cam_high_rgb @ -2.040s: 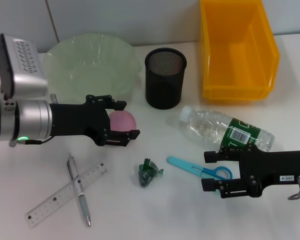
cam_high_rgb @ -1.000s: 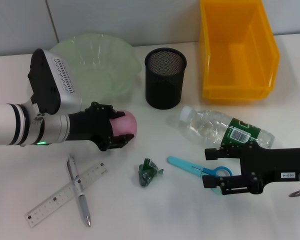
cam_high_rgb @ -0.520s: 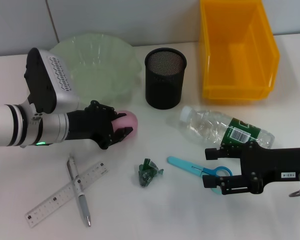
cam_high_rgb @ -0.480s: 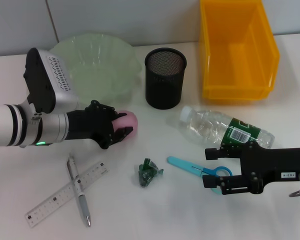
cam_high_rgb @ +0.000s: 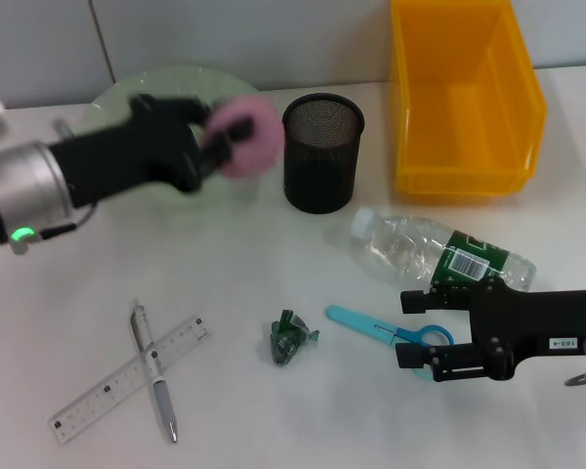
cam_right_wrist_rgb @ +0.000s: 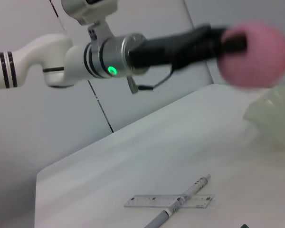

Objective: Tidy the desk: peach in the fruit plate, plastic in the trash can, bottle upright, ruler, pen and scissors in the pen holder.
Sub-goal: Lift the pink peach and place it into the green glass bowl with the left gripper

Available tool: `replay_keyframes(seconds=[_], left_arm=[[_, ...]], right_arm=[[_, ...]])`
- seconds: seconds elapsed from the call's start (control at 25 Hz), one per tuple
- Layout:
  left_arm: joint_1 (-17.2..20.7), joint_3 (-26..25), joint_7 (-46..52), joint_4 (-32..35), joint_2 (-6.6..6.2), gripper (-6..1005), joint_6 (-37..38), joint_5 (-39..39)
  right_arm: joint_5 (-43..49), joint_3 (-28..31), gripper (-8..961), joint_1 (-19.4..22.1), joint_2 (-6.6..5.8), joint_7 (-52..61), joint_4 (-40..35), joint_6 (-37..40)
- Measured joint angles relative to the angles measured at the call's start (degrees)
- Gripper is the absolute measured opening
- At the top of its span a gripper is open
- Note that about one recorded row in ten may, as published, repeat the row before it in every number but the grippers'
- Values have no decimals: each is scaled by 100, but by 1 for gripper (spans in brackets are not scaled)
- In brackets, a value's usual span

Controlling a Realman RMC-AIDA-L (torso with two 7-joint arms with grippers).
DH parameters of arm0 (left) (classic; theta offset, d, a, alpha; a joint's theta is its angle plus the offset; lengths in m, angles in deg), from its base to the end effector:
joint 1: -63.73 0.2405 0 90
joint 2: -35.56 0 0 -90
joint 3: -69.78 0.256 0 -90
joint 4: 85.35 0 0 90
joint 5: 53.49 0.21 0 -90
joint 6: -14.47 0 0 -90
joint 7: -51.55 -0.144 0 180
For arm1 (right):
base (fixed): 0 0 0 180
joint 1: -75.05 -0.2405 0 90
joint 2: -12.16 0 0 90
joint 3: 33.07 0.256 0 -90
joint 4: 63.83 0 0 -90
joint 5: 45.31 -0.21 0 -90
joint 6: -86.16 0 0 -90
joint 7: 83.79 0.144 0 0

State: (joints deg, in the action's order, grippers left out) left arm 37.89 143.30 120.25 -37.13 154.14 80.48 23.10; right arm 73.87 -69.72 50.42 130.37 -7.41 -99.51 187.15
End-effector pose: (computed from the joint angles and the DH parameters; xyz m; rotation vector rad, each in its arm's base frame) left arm -0.1918 0.3683 -0.0095 -2.4975 -0.2135 -0.8297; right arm 0.2880 0.2741 0.0012 -2.8459 0.7120 0.7787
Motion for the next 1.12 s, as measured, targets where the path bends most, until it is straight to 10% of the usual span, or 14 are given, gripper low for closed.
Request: replay_keyframes(seconds=[0.4,0.72,1.12], left_arm=[[-592,-187,-1394,-1473,33,194,-1373,-1685],[-1466,-141,-1575,-2432,50,122,-2893,-1801],[-1530,-138,-1462,-2500,53,124,-3079,-1801]], right_arm=[[0,1,770,-16,16,0,0,4],[0,0,769,-40,18,0,-3,8],[0,0,769,-50,17,0,0,17]])
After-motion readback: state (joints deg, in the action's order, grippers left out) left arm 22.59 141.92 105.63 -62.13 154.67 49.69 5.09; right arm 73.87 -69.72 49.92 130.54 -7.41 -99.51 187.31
